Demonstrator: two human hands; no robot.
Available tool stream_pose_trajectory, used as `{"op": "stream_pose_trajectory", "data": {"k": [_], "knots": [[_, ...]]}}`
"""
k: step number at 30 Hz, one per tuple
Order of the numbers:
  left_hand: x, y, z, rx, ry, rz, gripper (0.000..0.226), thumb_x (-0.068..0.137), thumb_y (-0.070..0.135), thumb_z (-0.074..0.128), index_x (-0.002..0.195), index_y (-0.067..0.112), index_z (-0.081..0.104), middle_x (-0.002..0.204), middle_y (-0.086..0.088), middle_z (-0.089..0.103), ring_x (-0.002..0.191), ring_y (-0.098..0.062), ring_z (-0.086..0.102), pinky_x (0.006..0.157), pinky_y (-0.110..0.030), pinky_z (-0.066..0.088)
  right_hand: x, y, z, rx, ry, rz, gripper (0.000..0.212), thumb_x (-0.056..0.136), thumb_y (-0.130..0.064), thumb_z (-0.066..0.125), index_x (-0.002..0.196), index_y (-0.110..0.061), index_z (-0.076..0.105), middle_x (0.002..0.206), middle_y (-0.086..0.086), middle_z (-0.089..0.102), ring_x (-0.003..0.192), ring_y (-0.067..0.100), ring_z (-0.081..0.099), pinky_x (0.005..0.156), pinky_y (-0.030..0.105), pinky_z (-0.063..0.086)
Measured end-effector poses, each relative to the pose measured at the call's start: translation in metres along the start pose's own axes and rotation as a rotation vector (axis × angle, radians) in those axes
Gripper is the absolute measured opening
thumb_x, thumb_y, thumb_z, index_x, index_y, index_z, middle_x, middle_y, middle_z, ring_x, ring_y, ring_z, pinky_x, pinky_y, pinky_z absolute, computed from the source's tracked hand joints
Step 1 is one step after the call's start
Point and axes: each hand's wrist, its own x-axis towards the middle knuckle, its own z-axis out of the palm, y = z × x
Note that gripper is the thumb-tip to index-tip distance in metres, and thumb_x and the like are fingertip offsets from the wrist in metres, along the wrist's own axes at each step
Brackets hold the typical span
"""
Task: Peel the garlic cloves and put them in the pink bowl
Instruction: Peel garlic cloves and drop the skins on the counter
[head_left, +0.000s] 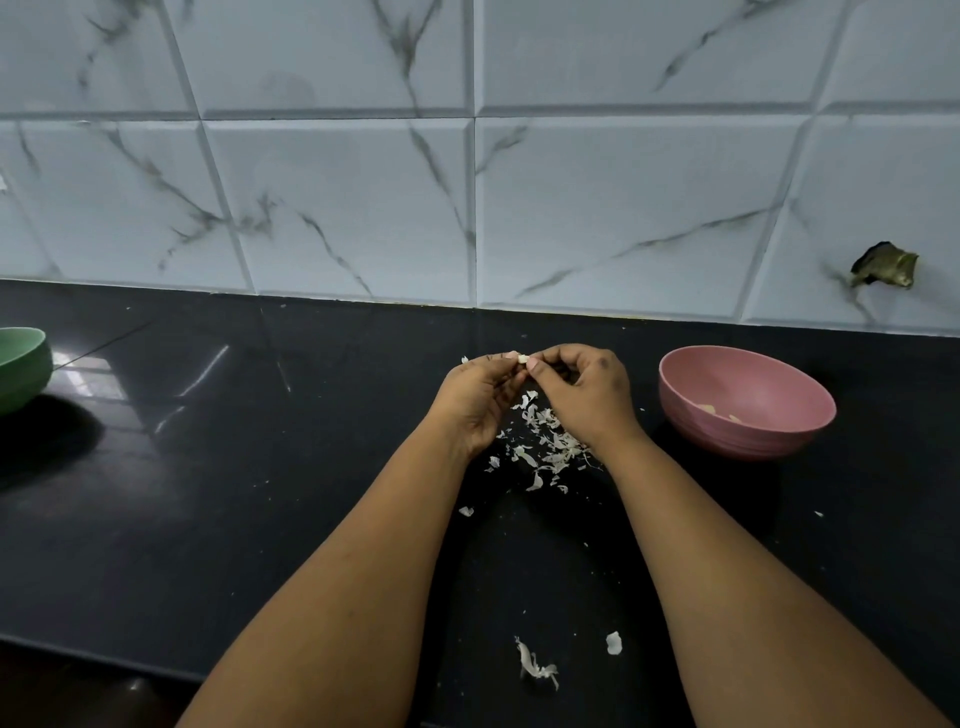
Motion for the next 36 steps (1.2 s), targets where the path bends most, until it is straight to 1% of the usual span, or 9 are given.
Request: {"op": "stream_pose_trajectory", "data": {"k": [8, 13, 17, 21, 23, 26, 31, 35, 36], "knots": [[0.001, -0.007, 0.0, 0.088, -0.015, 0.06, 0.018, 0.094, -0.007, 0.055, 0.079, 0.002, 0.061, 0.075, -0.01, 0.063, 0.062, -0.011, 0.064, 0.064, -0.015, 0.056, 0.001, 0.001, 0.0, -0.053, 0.053, 0.008, 0.007, 0.084, -0.015, 0.071, 0.08, -0.013, 0.076, 0.065, -0.011, 0.066, 0.057, -0.002, 0.06, 0.057, 0.01, 0.048], [0.002, -0.008, -0.001, 0.109, -0.012, 0.065, 0.017, 0.094, -0.007, 0.055, 0.08, 0.002, 0.062, 0.076, -0.009, 0.064, 0.064, -0.011, 0.065, 0.067, -0.016, 0.057, 0.002, 0.005, 0.0, -0.027, 0.042, 0.026, 0.007, 0.083, -0.014, 0.071, 0.079, -0.012, 0.075, 0.066, -0.005, 0.068, 0.061, 0.005, 0.064, 0.062, 0.022, 0.055], [0.002, -0.008, 0.0, 0.106, -0.003, 0.063, 0.016, 0.095, -0.003, 0.056, 0.082, 0.003, 0.062, 0.077, -0.009, 0.065, 0.067, -0.013, 0.064, 0.065, -0.017, 0.057, 0.002, 0.006, 0.002, -0.047, 0.036, 0.041, 0.011, 0.085, -0.017, 0.069, 0.076, -0.015, 0.072, 0.064, -0.011, 0.064, 0.057, -0.003, 0.058, 0.059, 0.016, 0.048], [0.003, -0.013, -0.003, 0.334, 0.029, 0.213, 0.009, 0.093, -0.001, 0.061, 0.094, 0.008, 0.063, 0.077, -0.005, 0.063, 0.068, -0.011, 0.062, 0.068, -0.021, 0.056, 0.003, 0.007, 0.003, -0.061, 0.043, 0.066, 0.011, 0.085, -0.017, 0.067, 0.076, -0.014, 0.072, 0.065, -0.01, 0.064, 0.059, 0.001, 0.057, 0.06, 0.017, 0.048], [0.004, -0.014, -0.005, 0.44, 0.033, 0.3, 0.012, 0.092, -0.003, 0.062, 0.093, 0.009, 0.066, 0.078, -0.005, 0.063, 0.067, -0.01, 0.06, 0.066, -0.02, 0.054, 0.002, 0.008, 0.002, -0.072, 0.044, 0.084, 0.011, 0.085, -0.018, 0.067, 0.076, -0.013, 0.071, 0.064, -0.011, 0.062, 0.057, -0.001, 0.054, 0.056, 0.012, 0.043], [0.004, -0.014, -0.006, 0.526, 0.027, 0.352, 0.012, 0.092, 0.0, 0.063, 0.091, 0.01, 0.07, 0.084, -0.009, 0.069, 0.074, -0.013, 0.064, 0.074, -0.026, 0.056, 0.002, 0.007, 0.001, -0.075, 0.047, 0.1, 0.011, 0.086, -0.019, 0.067, 0.076, -0.014, 0.07, 0.063, -0.012, 0.06, 0.056, -0.002, 0.052, 0.054, 0.009, 0.039], [0.006, -0.017, -0.008, 0.575, -0.051, 0.345, 0.009, 0.088, 0.009, 0.071, 0.094, 0.014, 0.074, 0.097, -0.015, 0.074, 0.098, -0.029, 0.07, 0.093, -0.04, 0.056, 0.002, 0.004, 0.001, -0.076, 0.04, 0.108, 0.013, 0.087, -0.023, 0.067, 0.076, -0.015, 0.069, 0.063, -0.013, 0.058, 0.054, -0.005, 0.052, 0.05, 0.005, 0.036], [0.006, -0.017, -0.009, 0.534, -0.072, 0.327, 0.011, 0.088, 0.003, 0.069, 0.096, 0.01, 0.073, 0.099, -0.019, 0.072, 0.095, -0.025, 0.068, 0.094, -0.039, 0.055, 0.002, 0.003, 0.001, -0.045, 0.014, 0.138, 0.015, 0.09, -0.023, 0.063, 0.08, -0.014, 0.068, 0.068, -0.008, 0.06, 0.061, 0.001, 0.054, 0.05, 0.008, 0.038], [0.006, -0.016, -0.009, 0.507, -0.074, 0.316, 0.011, 0.089, 0.002, 0.068, 0.097, 0.009, 0.072, 0.099, -0.02, 0.071, 0.095, -0.025, 0.068, 0.093, -0.038, 0.055, 0.002, 0.003, 0.002, -0.033, 0.006, 0.149, 0.015, 0.09, -0.024, 0.062, 0.081, -0.013, 0.068, 0.07, -0.005, 0.062, 0.065, 0.006, 0.056, 0.055, 0.013, 0.042]]}}
